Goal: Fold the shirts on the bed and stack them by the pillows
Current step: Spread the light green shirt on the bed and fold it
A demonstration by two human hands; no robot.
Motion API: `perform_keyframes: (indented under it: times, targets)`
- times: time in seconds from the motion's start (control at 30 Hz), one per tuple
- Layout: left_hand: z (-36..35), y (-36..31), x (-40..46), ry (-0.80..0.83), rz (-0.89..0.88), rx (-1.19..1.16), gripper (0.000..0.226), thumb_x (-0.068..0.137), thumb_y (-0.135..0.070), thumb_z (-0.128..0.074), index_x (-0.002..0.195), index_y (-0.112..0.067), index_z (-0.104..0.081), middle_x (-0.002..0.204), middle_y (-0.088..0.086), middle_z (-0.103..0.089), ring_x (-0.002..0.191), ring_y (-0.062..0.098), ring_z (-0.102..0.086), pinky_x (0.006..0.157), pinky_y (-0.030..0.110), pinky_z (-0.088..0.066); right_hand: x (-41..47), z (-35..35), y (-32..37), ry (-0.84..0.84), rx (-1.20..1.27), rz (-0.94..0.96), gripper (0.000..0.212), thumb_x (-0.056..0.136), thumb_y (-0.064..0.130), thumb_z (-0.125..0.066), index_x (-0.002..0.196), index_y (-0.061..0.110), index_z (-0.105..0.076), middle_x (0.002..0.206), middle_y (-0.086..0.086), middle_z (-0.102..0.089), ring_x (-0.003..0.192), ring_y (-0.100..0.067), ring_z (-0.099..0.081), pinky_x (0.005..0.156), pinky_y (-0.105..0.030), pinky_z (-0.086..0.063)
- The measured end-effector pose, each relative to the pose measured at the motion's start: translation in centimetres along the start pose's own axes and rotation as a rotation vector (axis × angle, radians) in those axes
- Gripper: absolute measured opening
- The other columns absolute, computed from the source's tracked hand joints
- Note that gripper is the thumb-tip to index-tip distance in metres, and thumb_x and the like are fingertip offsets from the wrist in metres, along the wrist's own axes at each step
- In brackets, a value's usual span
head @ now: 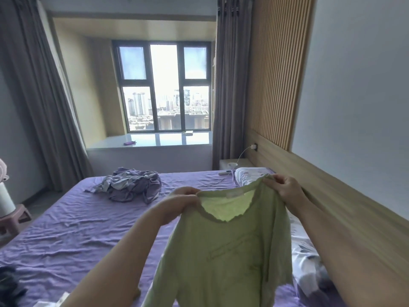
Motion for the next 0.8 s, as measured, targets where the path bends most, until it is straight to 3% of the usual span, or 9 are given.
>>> perform_keyframes:
  times: [0.1, 0.2, 0.3, 0.33, 0.43, 0.53, 0.63, 0.8]
  targets:
    - [1.1, -1.0, 0.1, -0.120, -0.040, 0.165, 0.015, 0.079, -0.001, -0.068, 0.094, -0.004, -0.070, 0.081, 0.009, -0.066, 0.074, 0.019, -0.060, 0.069, 0.029, -0.051, 0.5, -0.7, -0.1, 0.075, 0.012, -0.048, 0.017, 0.086, 0.013, -0.065, 0.101, 0.006, -0.069, 0.099, -0.016, -0.070, 0.089, -0.024, -0.063, 0.087, -0.038, -0.051]
    - [2.7, -2.2, 0.1, -0.361, -0.151, 0.438, 0.013, 0.079, -0.004, -0.069, 0.090, -0.010, -0.073, 0.087, 0.005, -0.070, 0.084, 0.016, -0.061, 0.082, 0.030, -0.048, 1.1, -1.0, 0.6, 0.064, -0.161, 0.029, 0.014, 0.088, 0.010, -0.062, 0.099, 0.008, -0.070, 0.091, -0.008, -0.071, 0.080, -0.016, -0.064, 0.073, -0.023, -0.054]
    - [3.3, -3.6, -1.1, -0.541, -0.288, 0.483, 0.022, 0.081, -0.003, -0.064, 0.081, -0.024, -0.069, 0.079, -0.011, -0.066, 0.076, 0.007, -0.059, 0.068, 0.011, -0.042, 1.3, -0.7, 2.4, -0.064, -0.431, 0.250, 0.015, 0.089, 0.011, -0.059, 0.098, 0.015, -0.070, 0.086, 0.001, -0.068, 0.079, -0.014, -0.060, 0.071, -0.025, -0.045]
    - [3.4, -4.1, -1.5, -0.580, -0.331, 0.481, 0.024, 0.083, -0.003, -0.062, 0.082, -0.026, -0.068, 0.079, -0.013, -0.066, 0.077, 0.007, -0.059, 0.067, 0.011, -0.041, 1.1, -0.6, 3.0, -0.110, -0.495, 0.326, 0.017, 0.090, 0.012, -0.057, 0.101, 0.017, -0.070, 0.088, 0.005, -0.066, 0.081, -0.013, -0.058, 0.072, -0.024, -0.041]
    - [3.5, -6.0, -2.7, -0.669, -0.437, 0.541, 0.022, 0.086, -0.007, -0.060, 0.089, -0.026, -0.069, 0.087, -0.014, -0.066, 0.086, 0.007, -0.061, 0.075, 0.022, -0.043, 0.6, -0.5, 4.3, -0.192, -0.491, 0.465, 0.021, 0.093, 0.014, -0.053, 0.104, 0.023, -0.067, 0.089, 0.011, -0.064, 0.081, -0.008, -0.056, 0.067, -0.014, -0.037]
    - [3.7, -8.2, -3.9, -0.759, -0.485, 0.752, 0.012, 0.088, -0.021, -0.060, 0.092, -0.029, -0.070, 0.085, -0.019, -0.064, 0.083, 0.005, -0.057, 0.072, 0.026, -0.041, 0.8, -0.8, 5.0, -0.217, -0.478, 0.472, 0.011, 0.093, 0.026, -0.056, 0.094, 0.019, -0.064, 0.080, 0.005, -0.065, 0.074, -0.015, -0.058, 0.064, -0.029, -0.042]
    - [4.7, -9.3, -5.0, -0.803, -0.449, 0.825, 0.007, 0.088, -0.026, -0.062, 0.087, -0.022, -0.067, 0.079, -0.012, -0.063, 0.077, 0.012, -0.058, 0.064, 0.027, -0.038, 0.9, -1.2, 5.7, -0.202, -0.498, 0.477, 0.021, 0.091, 0.034, -0.058, 0.084, 0.014, -0.061, 0.069, 0.003, -0.060, 0.065, -0.015, -0.055, 0.056, -0.030, -0.041]
    - [5.1, -9.8, -7.7, -0.807, -0.375, 0.955, 0.028, 0.088, -0.042, -0.060, 0.084, -0.015, -0.057, 0.067, -0.004, -0.055, 0.068, 0.021, -0.053, 0.061, 0.032, -0.039, -1.7, -2.2, 6.7, -0.177, -0.524, 0.489, 0.025, 0.088, 0.039, -0.059, 0.079, 0.016, -0.058, 0.062, 0.010, -0.055, 0.061, -0.004, -0.051, 0.054, -0.021, -0.038]
Point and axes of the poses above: each hand's wrist, its own x-axis towards the middle knuckle, its own z-axis out of the back of the hand, y = z × x, the point moved 6 cm from there along x, towards the middle knuckle
